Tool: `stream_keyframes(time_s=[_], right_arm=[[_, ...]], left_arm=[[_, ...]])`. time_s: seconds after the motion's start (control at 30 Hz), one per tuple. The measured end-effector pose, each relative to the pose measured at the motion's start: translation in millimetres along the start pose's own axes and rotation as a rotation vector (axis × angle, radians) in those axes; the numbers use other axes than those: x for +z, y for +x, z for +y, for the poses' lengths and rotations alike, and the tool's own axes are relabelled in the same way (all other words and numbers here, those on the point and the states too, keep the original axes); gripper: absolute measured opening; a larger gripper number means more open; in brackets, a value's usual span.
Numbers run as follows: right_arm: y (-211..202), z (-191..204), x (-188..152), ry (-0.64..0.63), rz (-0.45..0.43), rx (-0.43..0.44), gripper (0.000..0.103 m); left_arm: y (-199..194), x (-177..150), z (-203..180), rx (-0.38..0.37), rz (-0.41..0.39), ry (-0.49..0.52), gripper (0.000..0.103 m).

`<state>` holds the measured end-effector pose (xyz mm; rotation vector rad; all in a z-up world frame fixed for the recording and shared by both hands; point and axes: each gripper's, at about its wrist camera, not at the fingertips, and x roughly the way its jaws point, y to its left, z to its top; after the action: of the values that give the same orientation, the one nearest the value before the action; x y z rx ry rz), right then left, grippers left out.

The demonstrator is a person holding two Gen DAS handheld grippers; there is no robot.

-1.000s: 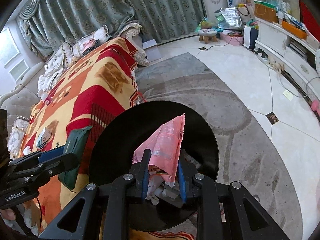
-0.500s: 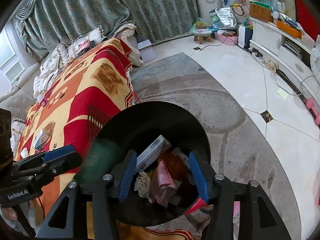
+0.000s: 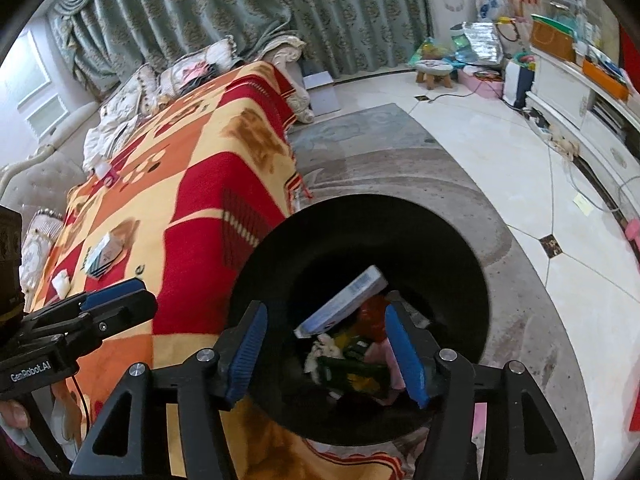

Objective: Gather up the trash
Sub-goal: 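Move both tools back over the blanket toward the white box and tissue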

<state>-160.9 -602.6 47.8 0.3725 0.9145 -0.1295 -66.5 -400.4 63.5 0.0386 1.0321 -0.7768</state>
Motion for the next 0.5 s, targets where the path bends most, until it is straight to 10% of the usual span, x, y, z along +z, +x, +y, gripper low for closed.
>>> stream_keyframes(time_s=[0.5], right_arm=[[4, 64, -12, -0.065, 0.016, 0.034, 0.060]], left_arm=[[-42, -27, 42, 0.129, -0.046, -0.033, 0.048]])
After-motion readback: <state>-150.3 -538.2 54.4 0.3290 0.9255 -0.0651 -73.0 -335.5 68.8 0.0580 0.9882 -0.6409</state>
